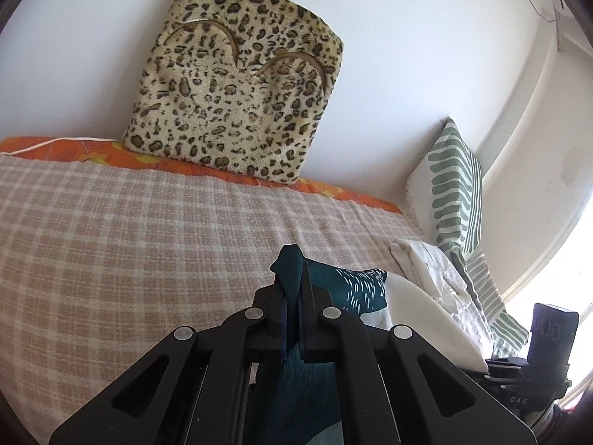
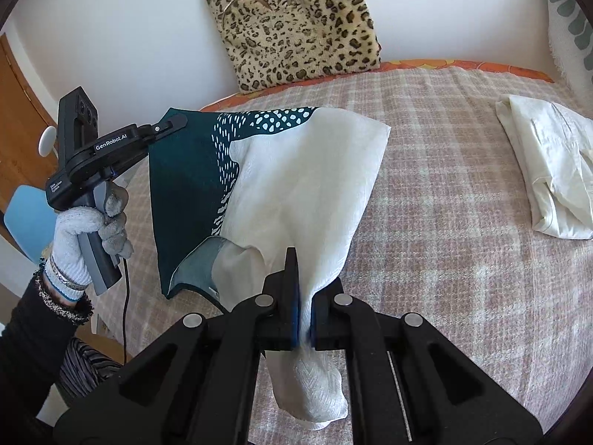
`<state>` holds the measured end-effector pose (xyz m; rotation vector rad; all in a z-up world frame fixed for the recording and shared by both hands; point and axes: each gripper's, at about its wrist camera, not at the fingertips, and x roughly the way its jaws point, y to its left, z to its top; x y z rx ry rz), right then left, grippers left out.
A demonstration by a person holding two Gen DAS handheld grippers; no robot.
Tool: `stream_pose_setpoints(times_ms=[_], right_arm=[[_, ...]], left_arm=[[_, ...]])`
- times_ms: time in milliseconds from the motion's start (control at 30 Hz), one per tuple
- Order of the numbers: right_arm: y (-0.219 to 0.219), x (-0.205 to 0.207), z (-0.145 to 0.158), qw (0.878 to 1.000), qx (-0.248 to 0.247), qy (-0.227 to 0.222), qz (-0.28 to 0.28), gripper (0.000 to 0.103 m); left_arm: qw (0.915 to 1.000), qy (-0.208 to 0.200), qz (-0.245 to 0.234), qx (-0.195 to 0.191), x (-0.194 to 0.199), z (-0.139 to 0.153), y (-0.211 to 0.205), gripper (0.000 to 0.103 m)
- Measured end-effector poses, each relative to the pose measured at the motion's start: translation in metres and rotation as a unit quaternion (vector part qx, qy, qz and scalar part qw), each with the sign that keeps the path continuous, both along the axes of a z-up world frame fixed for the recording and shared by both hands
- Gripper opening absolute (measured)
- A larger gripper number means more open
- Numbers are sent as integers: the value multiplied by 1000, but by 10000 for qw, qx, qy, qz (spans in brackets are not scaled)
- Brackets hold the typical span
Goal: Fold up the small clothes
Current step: 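Carry the folded bundle with both tools toward the green-striped pillow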
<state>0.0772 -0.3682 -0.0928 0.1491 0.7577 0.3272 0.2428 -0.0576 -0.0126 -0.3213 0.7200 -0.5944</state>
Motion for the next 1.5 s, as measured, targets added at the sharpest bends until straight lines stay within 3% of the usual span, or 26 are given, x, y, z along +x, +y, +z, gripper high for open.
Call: stream_pose_setpoints(times_ms=[433, 867, 1267, 1500], right_arm=[[-104, -37, 34, 9969, -425, -331, -580, 5], [-223, -75, 22, 9819, -1117, -649, -1385, 5], [-323, -50, 24, 9695, -1429, -712, -1860, 5], [-366, -4, 6, 9768, -1147, -695, -1670, 5]], left_arm=[[9967, -345, -733, -104, 1, 36, -121, 2], [9890, -419, -1390, -282, 5, 47, -264, 2], [9850, -536, -1624, -251, 25, 48, -368, 2], [9882, -482, -1454, 93, 53, 22, -391, 2]])
